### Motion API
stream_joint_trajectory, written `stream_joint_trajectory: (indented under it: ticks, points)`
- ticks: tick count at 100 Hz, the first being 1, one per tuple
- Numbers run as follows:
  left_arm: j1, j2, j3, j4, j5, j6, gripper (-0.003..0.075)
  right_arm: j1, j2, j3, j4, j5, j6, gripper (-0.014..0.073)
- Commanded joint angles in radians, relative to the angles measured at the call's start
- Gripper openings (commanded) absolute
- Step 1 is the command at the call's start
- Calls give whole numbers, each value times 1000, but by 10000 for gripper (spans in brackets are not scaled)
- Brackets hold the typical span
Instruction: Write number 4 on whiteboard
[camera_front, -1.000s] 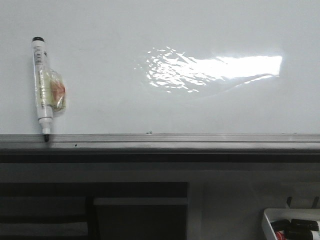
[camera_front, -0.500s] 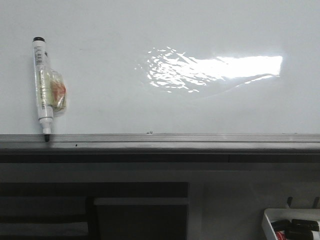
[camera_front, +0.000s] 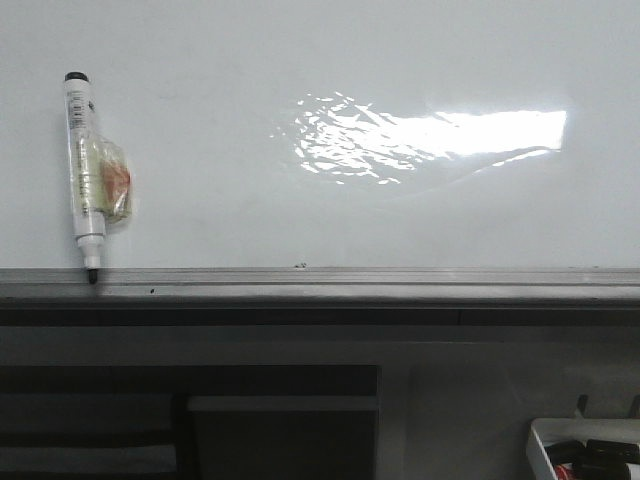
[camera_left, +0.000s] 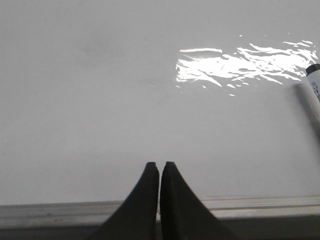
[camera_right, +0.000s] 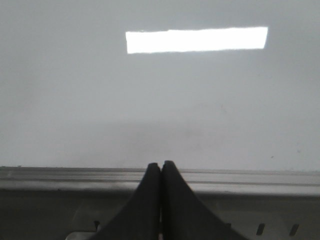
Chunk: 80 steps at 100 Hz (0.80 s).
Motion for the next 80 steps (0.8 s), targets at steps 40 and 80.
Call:
stream_joint_trajectory:
  ticks: [40,80]
  points:
    - [-7,307,-318,-30,-1,-1,-20,1,408,-198,154,16,-8,-61]
    - [-7,478,-272,-39,-317,-1,333,1,450,-203,154,-17,-8,-61]
